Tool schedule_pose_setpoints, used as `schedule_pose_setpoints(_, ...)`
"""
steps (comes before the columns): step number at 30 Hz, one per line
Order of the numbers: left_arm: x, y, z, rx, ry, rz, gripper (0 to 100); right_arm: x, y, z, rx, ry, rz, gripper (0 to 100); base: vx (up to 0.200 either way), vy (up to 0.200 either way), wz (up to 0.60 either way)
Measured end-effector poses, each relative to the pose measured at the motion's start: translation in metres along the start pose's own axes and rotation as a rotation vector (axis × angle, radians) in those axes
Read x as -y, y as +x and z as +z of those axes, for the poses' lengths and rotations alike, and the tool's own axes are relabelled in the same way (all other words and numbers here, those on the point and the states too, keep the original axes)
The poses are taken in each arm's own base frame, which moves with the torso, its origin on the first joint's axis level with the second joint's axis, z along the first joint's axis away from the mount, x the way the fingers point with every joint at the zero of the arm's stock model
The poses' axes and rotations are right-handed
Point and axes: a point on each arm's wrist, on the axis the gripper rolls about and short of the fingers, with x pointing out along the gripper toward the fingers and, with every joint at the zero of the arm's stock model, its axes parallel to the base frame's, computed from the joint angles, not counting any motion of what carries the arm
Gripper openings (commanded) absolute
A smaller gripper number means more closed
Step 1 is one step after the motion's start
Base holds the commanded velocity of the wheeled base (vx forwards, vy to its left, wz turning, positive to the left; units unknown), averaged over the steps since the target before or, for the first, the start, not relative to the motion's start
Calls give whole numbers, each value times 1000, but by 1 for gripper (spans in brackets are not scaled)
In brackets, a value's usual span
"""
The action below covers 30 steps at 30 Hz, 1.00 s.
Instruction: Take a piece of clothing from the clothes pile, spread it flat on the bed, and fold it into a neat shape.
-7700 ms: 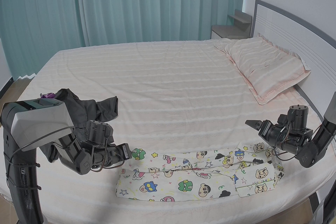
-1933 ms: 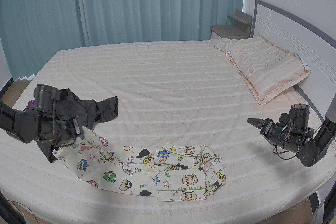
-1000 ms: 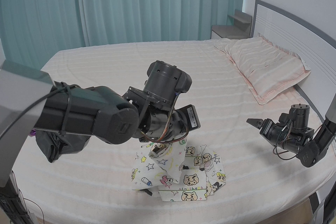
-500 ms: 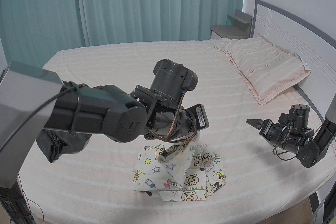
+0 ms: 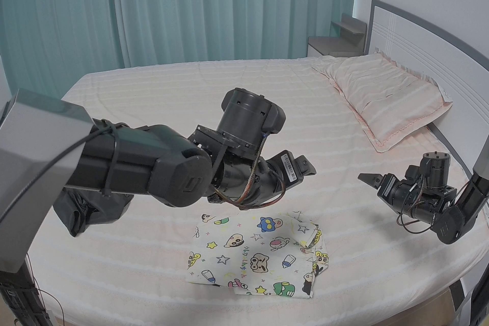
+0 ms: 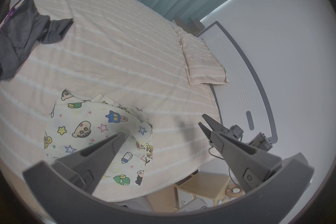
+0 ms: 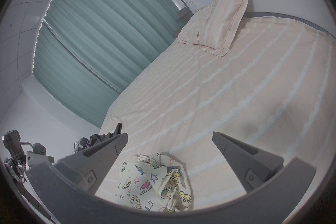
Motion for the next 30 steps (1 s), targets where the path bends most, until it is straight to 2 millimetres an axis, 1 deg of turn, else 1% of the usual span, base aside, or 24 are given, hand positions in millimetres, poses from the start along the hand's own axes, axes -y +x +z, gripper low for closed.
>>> schedule_pose_setpoints(2,-5,-1,2,2,-33,13,100,0,0,0,0,0,0,100,0,0,0)
schedule_pose_setpoints(5,-16,-7,7,11,-72,35,100,0,0,0,-2,0,0,100,0,0,0)
schedule_pose_setpoints(10,-44,-27,13,21,-139,89,100,-1,0,-3,-9,-4,1,100,0,0,0)
schedule_pose_setpoints(14,-71,-44,15,40,-214,132,100,-2,0,-4,-15,-6,4,100,0,0,0)
schedule_pose_setpoints(19,-102,-58,10,73,-291,163,100,-2,0,-6,-21,-7,4,100,0,0,0)
schedule_pose_setpoints(24,-132,-70,4,122,-406,177,100,-4,0,-9,-30,-11,6,100,0,0,0)
schedule_pose_setpoints(28,-149,-76,0,142,-450,177,100,-4,1,-11,-34,-13,3,100,0,0,0)
schedule_pose_setpoints(30,-153,-78,-2,134,-459,161,100,-4,1,-11,-35,-13,1,100,0,0,0)
